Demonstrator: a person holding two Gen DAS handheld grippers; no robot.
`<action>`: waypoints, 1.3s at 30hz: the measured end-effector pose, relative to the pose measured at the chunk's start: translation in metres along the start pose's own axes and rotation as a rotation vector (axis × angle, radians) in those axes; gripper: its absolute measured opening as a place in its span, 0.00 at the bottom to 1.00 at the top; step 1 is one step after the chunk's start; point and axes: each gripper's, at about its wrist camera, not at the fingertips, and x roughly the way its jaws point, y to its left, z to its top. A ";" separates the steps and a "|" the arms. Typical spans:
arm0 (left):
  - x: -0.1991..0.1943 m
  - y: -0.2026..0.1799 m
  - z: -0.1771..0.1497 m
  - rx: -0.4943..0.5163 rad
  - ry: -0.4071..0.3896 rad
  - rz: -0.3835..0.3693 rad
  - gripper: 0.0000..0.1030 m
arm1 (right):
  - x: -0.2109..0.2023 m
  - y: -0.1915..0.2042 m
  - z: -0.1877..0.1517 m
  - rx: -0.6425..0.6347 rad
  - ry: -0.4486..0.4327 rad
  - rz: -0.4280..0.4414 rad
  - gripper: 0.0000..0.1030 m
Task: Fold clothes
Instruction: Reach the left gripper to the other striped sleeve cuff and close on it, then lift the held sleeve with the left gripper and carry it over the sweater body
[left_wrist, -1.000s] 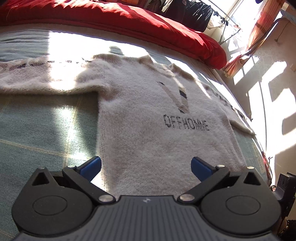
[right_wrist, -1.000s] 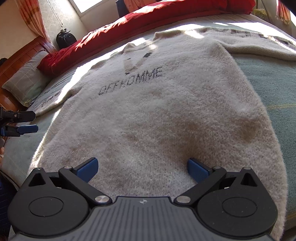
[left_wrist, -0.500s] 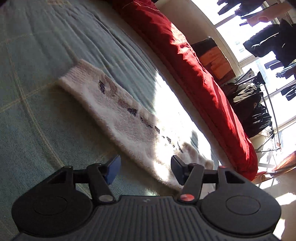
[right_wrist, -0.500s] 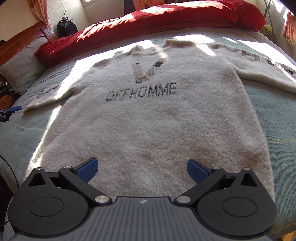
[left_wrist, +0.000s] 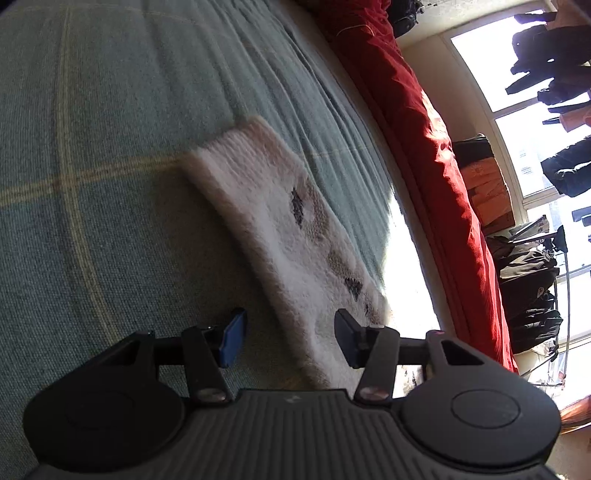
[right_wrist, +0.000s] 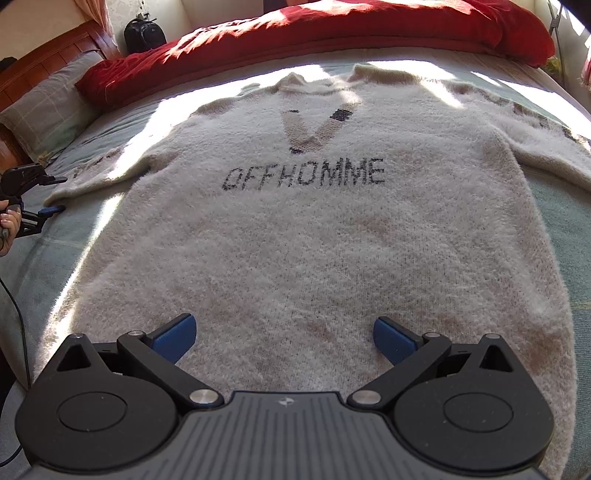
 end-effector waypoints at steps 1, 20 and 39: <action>0.004 0.000 0.001 -0.004 -0.005 -0.002 0.49 | 0.001 0.000 0.001 0.000 -0.003 0.004 1.00; 0.049 -0.015 0.024 0.006 -0.109 -0.027 0.47 | 0.018 0.001 0.012 0.017 -0.016 -0.018 1.00; 0.026 -0.055 0.016 0.169 -0.169 0.165 0.11 | 0.004 0.003 0.005 -0.011 -0.053 0.001 1.00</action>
